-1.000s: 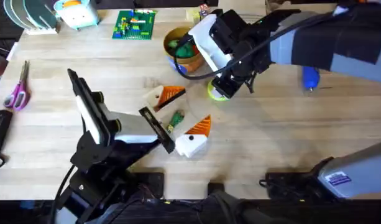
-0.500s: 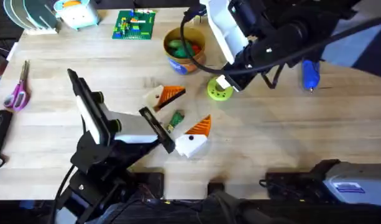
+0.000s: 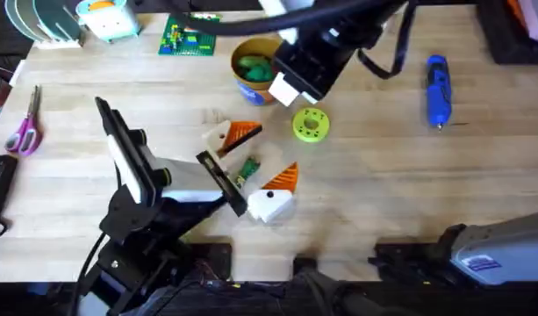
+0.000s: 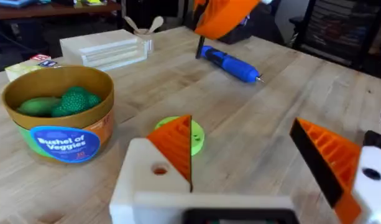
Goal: Pick up the gripper from the table and insert it into the empty holder that is missing its gripper. Then pick up a screw, insert it into the mounting hole, and use the screwdriver to tighten it. Finally, clean up the table by picking up the vegetable and placing it into the bucket.
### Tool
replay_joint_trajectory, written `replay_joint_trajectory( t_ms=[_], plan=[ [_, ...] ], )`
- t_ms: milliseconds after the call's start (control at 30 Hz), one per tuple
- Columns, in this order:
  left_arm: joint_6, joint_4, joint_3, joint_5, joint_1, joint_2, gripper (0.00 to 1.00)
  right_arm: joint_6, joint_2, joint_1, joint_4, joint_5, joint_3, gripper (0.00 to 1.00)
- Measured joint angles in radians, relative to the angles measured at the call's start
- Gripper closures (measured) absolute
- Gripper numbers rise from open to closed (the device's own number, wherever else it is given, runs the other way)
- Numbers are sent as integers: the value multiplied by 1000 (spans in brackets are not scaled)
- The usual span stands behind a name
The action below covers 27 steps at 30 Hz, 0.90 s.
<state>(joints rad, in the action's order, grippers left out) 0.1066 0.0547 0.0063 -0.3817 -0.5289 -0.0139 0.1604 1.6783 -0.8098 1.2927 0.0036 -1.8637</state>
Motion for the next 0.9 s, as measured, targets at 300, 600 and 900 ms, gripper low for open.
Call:
replay_joint_trajectory(
  t_ms=[300,600,900],
  plan=[
    [0,0,0,0,0,0,8,-31,136,-161,3,-1,-135,994],
    [0,0,0,0,0,0,8,-43,137,-215,-82,-1,-150,994],
    [0,0,0,0,0,0,8,-50,174,-224,-55,-1,-151,994]
  ],
)
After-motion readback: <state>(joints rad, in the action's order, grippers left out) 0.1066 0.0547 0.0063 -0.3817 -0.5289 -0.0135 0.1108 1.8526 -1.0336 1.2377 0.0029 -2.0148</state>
